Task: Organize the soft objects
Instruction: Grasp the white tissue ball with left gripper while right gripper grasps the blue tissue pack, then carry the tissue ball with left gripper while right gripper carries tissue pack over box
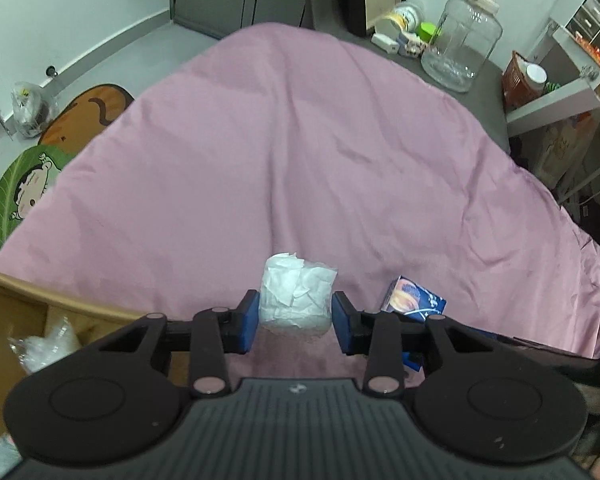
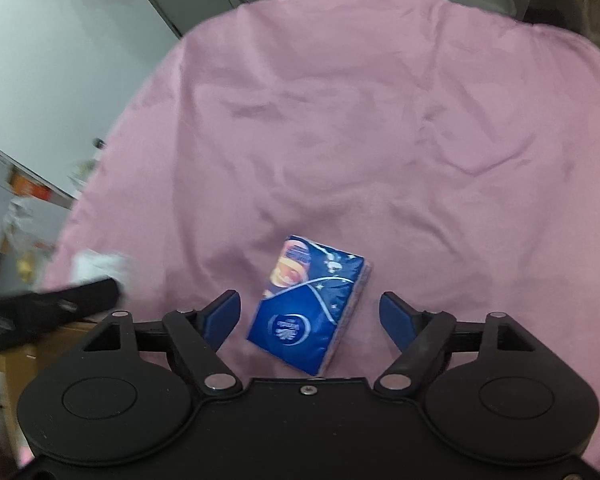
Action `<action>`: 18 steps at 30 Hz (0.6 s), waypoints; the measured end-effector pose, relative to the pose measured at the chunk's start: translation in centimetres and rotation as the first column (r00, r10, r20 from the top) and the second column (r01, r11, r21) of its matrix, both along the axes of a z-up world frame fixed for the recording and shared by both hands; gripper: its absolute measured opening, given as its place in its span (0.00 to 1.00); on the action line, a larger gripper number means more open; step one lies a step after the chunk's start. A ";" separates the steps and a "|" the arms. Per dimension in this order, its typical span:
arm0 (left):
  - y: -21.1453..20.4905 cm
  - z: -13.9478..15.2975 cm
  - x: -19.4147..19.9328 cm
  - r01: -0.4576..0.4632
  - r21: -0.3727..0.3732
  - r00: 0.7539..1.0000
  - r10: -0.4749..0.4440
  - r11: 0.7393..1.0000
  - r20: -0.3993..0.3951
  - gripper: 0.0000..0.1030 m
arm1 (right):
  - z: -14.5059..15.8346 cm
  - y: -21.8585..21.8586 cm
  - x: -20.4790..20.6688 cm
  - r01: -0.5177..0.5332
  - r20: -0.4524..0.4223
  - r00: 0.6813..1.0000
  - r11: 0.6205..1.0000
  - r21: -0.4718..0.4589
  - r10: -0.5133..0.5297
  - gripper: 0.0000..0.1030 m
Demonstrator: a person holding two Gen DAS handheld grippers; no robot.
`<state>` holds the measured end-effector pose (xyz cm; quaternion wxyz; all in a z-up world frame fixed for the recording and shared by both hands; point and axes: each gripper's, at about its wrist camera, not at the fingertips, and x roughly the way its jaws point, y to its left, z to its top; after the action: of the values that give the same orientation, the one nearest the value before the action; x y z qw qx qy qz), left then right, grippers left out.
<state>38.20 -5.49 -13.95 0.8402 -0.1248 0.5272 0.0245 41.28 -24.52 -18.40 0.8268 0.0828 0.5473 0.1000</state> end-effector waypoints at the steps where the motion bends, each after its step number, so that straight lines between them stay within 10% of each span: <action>1: 0.1 0.3 -0.1 -0.003 -0.003 1.000 0.003 1.000 0.005 0.37 | -0.1 0.4 0.0 -0.006 -0.002 1.000 1.000 -0.018 0.006 0.74; 4: 0.3 0.9 -0.4 -0.003 -0.010 1.000 0.004 1.000 0.014 0.37 | -0.9 1.5 -0.1 -0.043 -0.010 0.999 0.997 -0.072 0.042 0.71; 6: 0.5 1.3 -0.7 -0.004 -0.014 1.000 0.005 1.000 0.021 0.37 | -1.1 1.9 -0.4 -0.064 -0.012 0.998 0.992 -0.106 0.063 0.50; 18: 1.8 4.1 -4.0 -0.012 -0.046 0.997 0.015 0.999 0.070 0.37 | 3.4 1.2 -4.2 -0.036 0.037 0.999 0.993 -0.114 0.040 0.28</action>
<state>34.20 -3.67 -9.84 0.8551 -0.1481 0.4967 0.0140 37.10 -23.27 -15.04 0.8387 0.0234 0.5372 0.0861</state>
